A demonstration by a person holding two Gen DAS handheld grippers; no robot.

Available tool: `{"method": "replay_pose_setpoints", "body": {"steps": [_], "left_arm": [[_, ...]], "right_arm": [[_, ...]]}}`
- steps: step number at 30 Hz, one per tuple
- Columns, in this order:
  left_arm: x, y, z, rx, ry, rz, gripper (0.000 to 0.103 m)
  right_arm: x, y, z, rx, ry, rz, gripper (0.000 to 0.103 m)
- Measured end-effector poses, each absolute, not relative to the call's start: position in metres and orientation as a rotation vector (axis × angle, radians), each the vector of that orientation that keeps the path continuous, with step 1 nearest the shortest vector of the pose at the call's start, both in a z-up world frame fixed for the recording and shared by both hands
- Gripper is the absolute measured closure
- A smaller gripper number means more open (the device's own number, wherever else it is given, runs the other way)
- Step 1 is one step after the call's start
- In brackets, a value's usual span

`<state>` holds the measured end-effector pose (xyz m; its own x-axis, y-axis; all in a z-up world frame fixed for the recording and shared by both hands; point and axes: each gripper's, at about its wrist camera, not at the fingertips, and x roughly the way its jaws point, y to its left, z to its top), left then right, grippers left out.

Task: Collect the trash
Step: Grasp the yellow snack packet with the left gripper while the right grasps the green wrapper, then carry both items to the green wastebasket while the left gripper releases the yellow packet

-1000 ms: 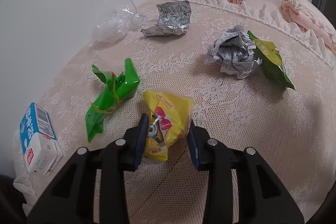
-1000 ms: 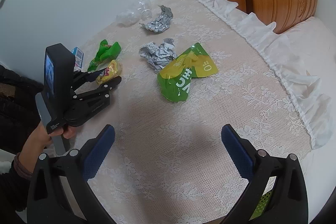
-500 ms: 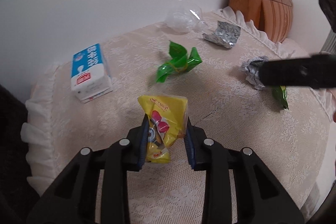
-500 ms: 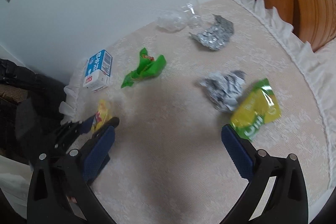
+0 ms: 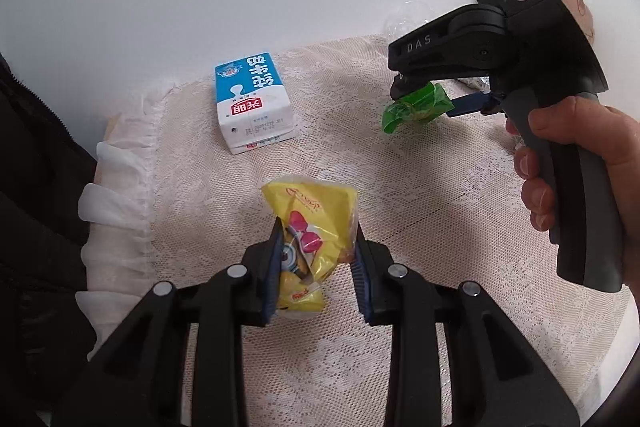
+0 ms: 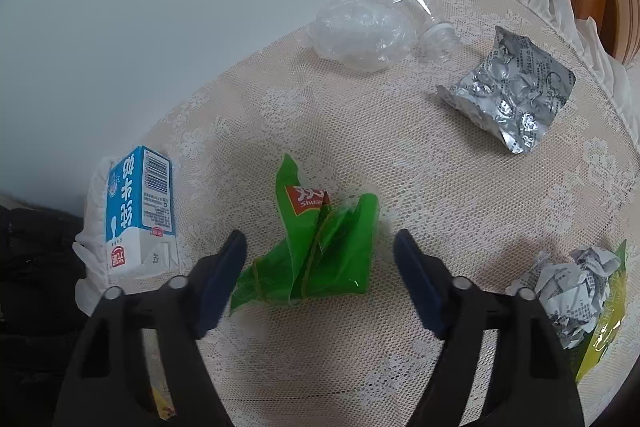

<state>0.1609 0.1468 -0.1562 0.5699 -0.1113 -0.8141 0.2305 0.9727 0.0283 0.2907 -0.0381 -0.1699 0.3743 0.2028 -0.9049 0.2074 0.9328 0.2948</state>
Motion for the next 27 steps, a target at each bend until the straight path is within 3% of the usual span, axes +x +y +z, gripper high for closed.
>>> {"method": "replay_pose_setpoints", "body": {"steps": [4, 5, 13, 19, 27], "left_arm": [[0.161, 0.142, -0.151, 0.127, 0.936, -0.221, 0.073], [0.16, 0.139, -0.149, 0.132, 0.932, -0.226, 0.073], [0.137, 0.118, -0.133, 0.155, 0.915, -0.304, 0.073], [0.09, 0.078, -0.116, 0.2, 0.91, -0.437, 0.073], [0.014, 0.002, -0.101, 0.257, 0.914, -0.623, 0.073]], "right_arm": [[0.287, -0.037, -0.166, 0.378, 1.185, 0.035, 0.05], [0.285, -0.038, -0.165, 0.378, 1.186, 0.048, 0.068], [0.239, -0.06, -0.127, 0.385, 1.132, 0.134, 0.068], [0.132, -0.106, -0.084, 0.291, 1.056, 0.096, 0.068], [-0.011, -0.174, -0.069, 0.268, 1.074, -0.102, 0.068]]}}
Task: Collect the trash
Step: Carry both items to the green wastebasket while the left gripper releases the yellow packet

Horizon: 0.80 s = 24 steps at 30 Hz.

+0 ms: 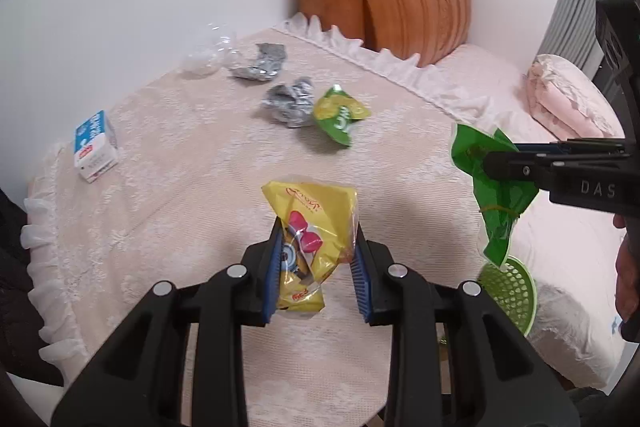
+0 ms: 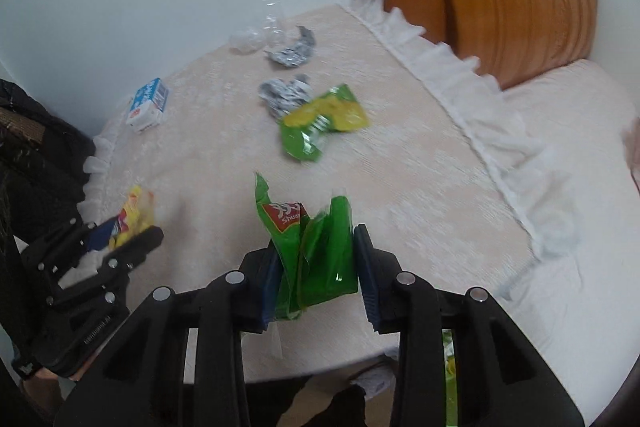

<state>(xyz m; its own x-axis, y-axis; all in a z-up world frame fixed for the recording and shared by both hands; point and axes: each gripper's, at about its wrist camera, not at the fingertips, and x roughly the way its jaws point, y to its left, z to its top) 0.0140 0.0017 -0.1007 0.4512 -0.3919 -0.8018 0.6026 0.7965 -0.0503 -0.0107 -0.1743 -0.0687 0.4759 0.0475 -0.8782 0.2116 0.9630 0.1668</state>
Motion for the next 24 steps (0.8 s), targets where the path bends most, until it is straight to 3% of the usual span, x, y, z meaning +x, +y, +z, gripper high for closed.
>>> {"method": "replay_pose_setpoints", "body": {"steps": [12, 24], "left_arm": [[-0.071, -0.113, -0.111, 0.445, 0.946, -0.86, 0.073], [-0.183, -0.262, -0.168, 0.65, 1.078, -1.204, 0.073]], "right_arm": [[-0.152, -0.281, -0.088, 0.443, 1.038, -0.296, 0.068], [-0.281, -0.368, -0.123, 0.536, 1.095, -0.546, 0.067]]}}
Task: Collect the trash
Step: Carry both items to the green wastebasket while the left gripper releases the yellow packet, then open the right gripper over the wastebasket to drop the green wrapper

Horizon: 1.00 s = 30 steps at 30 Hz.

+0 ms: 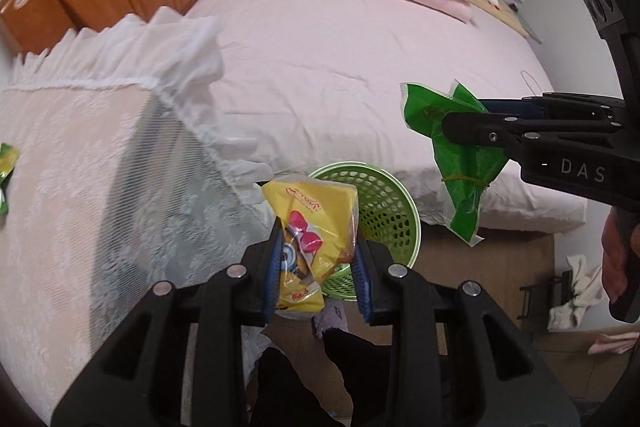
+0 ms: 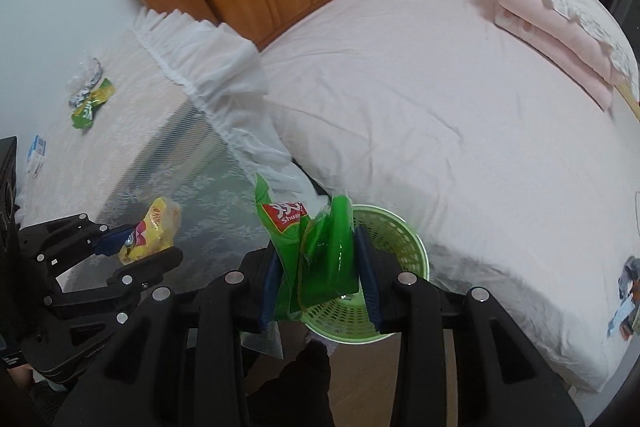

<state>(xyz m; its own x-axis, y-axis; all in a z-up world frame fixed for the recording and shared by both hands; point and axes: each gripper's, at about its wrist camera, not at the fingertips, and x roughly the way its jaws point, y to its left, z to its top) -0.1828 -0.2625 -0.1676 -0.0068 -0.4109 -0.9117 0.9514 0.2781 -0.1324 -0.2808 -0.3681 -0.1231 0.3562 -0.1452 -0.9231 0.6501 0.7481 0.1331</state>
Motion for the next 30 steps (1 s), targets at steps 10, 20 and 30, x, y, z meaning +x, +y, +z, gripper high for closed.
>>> {"method": "replay_pose_setpoints", "body": {"steps": [10, 20, 30], "left_arm": [[-0.219, -0.301, -0.163, 0.729, 1.033, -1.271, 0.033], [-0.231, -0.306, -0.139, 0.746, 0.941, -1.283, 0.008], [-0.216, -0.29, -0.131, 0.702, 0.958, -1.22, 0.008]], "right_arm": [[-0.342, -0.404, -0.152, 0.618, 1.103, -0.612, 0.066], [-0.349, -0.412, -0.168, 0.65, 1.123, -0.608, 0.066], [-0.343, -0.41, -0.174, 0.649, 1.137, -0.595, 0.065]]}}
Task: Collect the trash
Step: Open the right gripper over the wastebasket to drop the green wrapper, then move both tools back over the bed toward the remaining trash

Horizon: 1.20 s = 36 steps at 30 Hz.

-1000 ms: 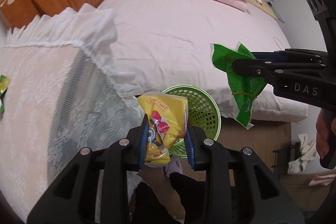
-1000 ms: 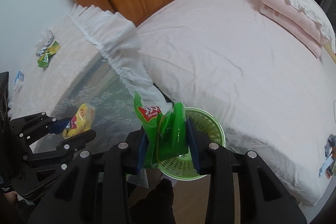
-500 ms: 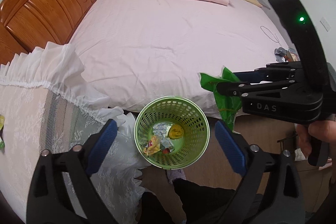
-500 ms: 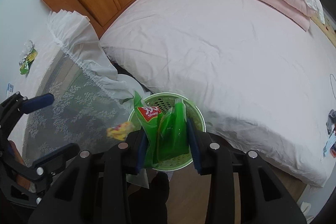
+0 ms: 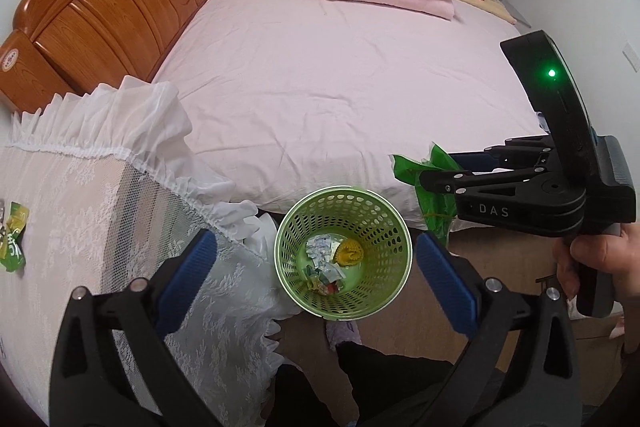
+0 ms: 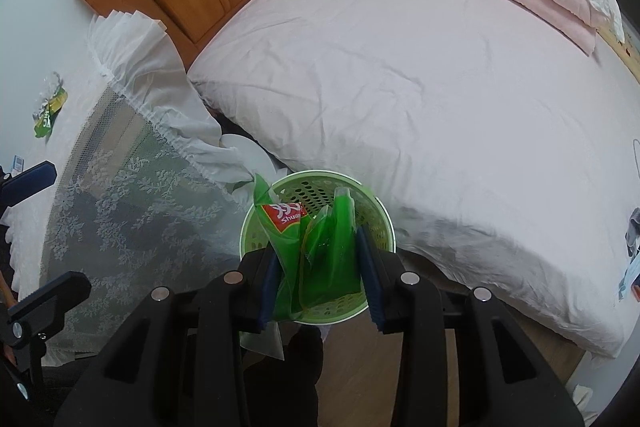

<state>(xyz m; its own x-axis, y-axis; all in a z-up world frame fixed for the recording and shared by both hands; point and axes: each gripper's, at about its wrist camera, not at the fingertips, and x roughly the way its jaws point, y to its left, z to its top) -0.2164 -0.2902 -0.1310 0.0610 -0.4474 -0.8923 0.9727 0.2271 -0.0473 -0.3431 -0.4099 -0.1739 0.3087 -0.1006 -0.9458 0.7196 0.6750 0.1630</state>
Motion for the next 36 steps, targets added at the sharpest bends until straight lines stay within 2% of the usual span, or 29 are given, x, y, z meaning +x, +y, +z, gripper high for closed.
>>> {"method": "replay_pose_setpoints", "body": {"steps": [2, 4, 6, 8, 14, 17, 25, 36], "left_arm": [[-0.214, -0.287, -0.128, 0.695, 0.956, -1.208, 0.008], [-0.211, -0.284, -0.126, 0.686, 0.953, -1.201, 0.008], [-0.209, -0.281, -0.126, 0.679, 0.95, -1.2, 0.008], [-0.208, -0.279, -0.125, 0.678, 0.945, -1.194, 0.008], [-0.202, -0.272, -0.123, 0.665, 0.942, -1.176, 0.008], [-0.197, -0.268, -0.121, 0.649, 0.944, -1.163, 0.008], [-0.172, -0.25, -0.115, 0.584, 0.944, -1.092, 0.008], [-0.093, -0.161, -0.082, 0.441, 0.866, -0.807, 0.008]], "right_arm": [[-0.341, -0.409, -0.177, 0.653, 1.144, -0.586, 0.065], [-0.338, -0.407, -0.181, 0.67, 1.15, -0.562, 0.059], [-0.335, -0.406, -0.184, 0.681, 1.15, -0.559, 0.023], [-0.334, -0.405, -0.183, 0.681, 1.145, -0.583, 0.009], [-0.329, -0.405, -0.183, 0.708, 1.144, -0.594, 0.007], [-0.324, -0.404, -0.18, 0.697, 1.141, -0.607, 0.003], [-0.3, -0.394, -0.169, 0.647, 1.142, -0.57, 0.003], [-0.223, -0.35, -0.116, 0.525, 1.046, -0.416, 0.003]]}}
